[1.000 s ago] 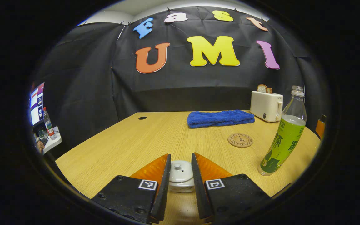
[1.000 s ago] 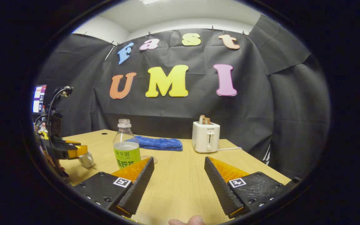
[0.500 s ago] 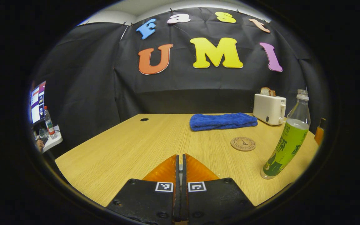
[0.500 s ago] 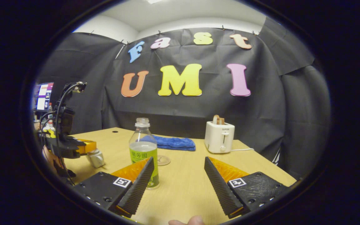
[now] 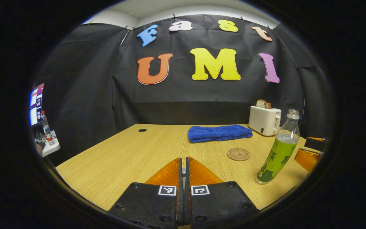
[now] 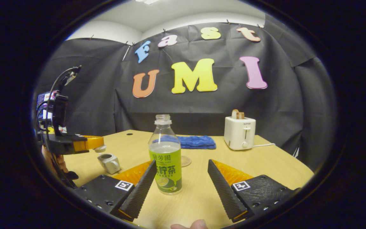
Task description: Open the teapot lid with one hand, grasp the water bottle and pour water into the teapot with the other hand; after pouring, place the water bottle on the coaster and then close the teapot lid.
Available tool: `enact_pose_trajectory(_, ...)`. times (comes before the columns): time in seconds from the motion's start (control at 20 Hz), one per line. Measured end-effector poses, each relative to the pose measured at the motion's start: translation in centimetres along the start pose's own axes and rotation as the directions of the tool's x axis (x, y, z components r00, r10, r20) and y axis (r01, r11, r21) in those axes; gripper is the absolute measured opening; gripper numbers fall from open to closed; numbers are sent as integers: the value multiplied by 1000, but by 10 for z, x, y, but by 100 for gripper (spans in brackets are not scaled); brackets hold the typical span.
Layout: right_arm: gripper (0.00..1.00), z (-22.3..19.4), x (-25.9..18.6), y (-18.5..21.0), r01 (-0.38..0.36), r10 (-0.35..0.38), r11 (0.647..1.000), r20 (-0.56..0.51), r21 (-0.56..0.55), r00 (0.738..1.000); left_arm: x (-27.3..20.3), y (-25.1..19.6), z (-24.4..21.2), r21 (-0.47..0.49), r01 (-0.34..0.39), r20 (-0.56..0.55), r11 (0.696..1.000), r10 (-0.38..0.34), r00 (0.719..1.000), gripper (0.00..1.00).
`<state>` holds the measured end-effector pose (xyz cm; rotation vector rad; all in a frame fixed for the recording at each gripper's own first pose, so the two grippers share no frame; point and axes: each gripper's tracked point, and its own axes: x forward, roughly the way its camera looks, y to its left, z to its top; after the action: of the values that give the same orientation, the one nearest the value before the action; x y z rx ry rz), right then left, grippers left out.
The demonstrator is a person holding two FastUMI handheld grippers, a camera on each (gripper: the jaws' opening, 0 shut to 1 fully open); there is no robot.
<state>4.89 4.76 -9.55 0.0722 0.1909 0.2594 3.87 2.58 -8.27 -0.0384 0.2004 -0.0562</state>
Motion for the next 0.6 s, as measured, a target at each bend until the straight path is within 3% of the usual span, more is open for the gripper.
enact_pose_trajectory(0.25,96,-8,26,22,-12,12,1000,-33,-8,999,-18,14,4,11,-2,15,1000,1,1000,2)
enact_pose_trajectory(0.5,95,0,38,29,34,-35,999,-16,-40,999,-21,26,5,6,-6,39,1000,6,999,3)
enact_pose_trajectory(0.55,84,0,40,28,45,-46,998,-17,-49,999,-21,28,8,-2,-5,49,1000,5,999,3)
enact_pose_trajectory(0.6,80,2,42,30,43,-44,998,-18,-55,999,-20,32,9,-12,-6,56,1000,7,998,3)
